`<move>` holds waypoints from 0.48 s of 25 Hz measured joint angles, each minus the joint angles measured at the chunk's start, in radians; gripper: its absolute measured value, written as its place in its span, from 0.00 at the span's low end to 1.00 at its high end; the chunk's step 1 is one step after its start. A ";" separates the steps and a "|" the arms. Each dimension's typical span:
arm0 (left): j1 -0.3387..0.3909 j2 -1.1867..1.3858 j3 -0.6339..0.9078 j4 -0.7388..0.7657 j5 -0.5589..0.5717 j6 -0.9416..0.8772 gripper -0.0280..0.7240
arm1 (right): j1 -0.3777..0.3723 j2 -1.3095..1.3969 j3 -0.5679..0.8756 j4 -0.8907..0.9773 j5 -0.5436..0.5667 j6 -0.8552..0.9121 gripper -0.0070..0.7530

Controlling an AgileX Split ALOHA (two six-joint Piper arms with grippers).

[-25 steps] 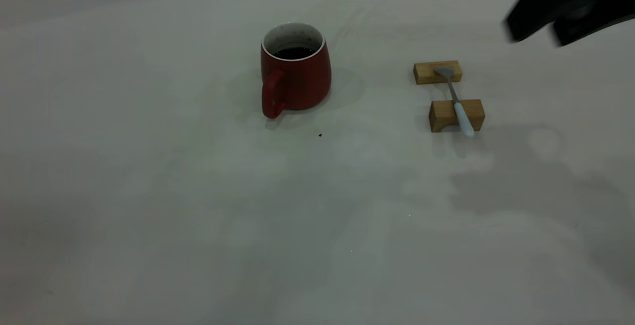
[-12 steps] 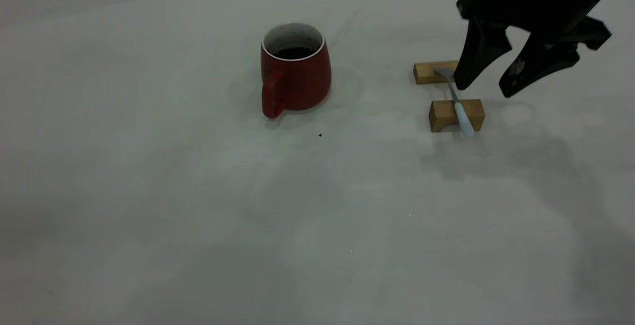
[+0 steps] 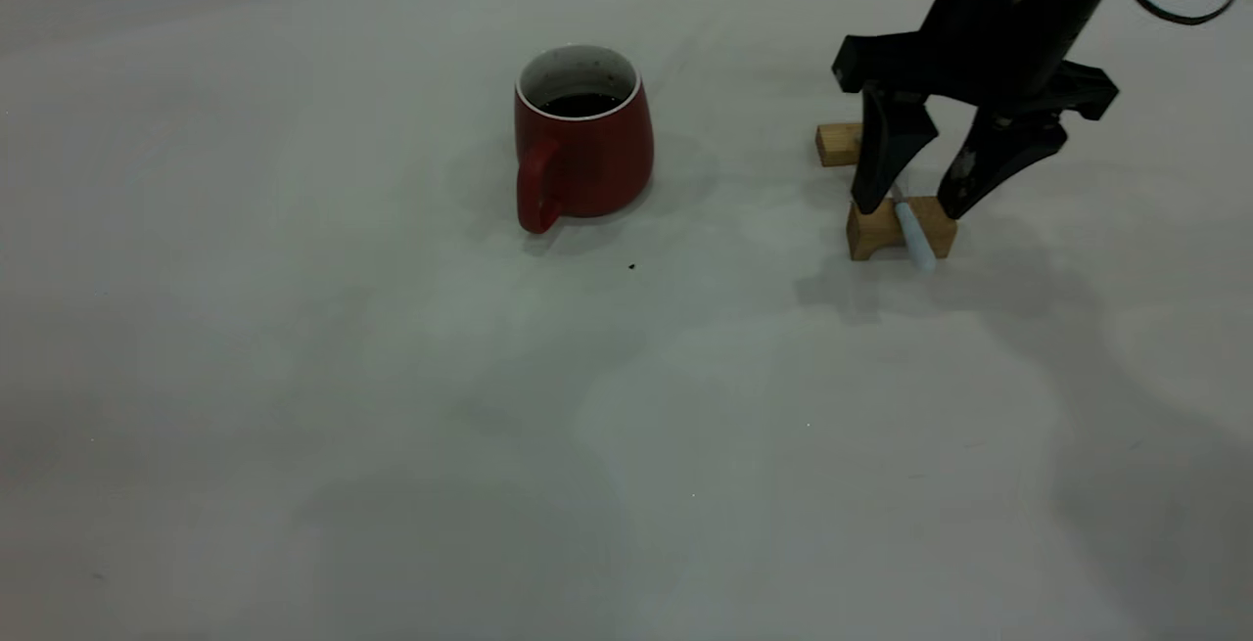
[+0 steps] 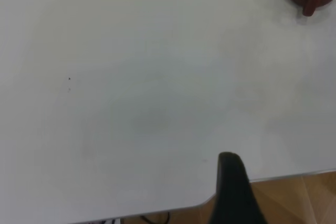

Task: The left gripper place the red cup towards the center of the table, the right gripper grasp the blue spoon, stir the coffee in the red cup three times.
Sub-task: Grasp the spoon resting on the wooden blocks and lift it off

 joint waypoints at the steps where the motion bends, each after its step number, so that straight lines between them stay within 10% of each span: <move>1: 0.000 0.000 0.000 0.000 0.000 0.000 0.77 | 0.001 0.014 -0.009 -0.011 0.007 0.001 0.77; 12: 0.000 0.000 0.000 0.000 0.000 -0.001 0.77 | 0.002 0.084 -0.028 -0.119 -0.013 0.097 0.77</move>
